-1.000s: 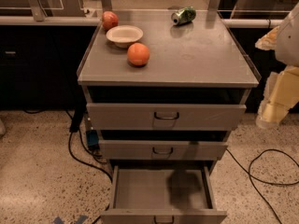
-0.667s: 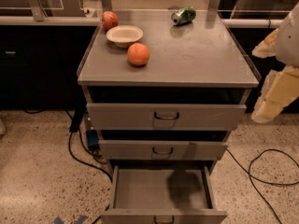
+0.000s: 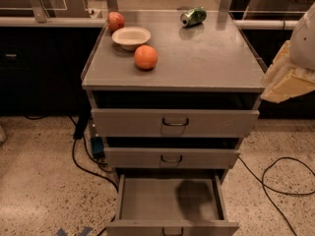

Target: Close bottom drawer

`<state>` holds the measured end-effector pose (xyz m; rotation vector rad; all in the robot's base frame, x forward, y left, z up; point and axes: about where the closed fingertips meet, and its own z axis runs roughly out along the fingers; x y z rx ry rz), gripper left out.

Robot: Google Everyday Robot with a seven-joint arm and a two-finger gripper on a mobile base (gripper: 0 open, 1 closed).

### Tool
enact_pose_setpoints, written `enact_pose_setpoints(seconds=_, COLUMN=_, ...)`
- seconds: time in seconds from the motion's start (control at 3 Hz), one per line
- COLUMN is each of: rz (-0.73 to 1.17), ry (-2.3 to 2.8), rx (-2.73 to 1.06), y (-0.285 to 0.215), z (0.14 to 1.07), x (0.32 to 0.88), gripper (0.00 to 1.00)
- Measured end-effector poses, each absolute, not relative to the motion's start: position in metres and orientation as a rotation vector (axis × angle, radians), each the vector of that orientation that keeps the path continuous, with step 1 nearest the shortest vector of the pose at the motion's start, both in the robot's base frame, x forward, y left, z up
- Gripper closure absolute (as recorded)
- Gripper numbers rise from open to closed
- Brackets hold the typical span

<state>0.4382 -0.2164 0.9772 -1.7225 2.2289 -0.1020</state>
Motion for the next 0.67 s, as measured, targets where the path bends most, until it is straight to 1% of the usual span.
enact_pose_setpoints(seconds=0.33, rz=-0.102, ry=2.229, rx=-1.722, y=-0.2164, z=0.9773, x=0.4383, gripper=0.95)
enact_pose_setpoints(seconds=0.67, rz=-0.102, ry=2.229, rx=-1.722, y=-0.2164, z=0.9773, x=0.4383, gripper=1.00)
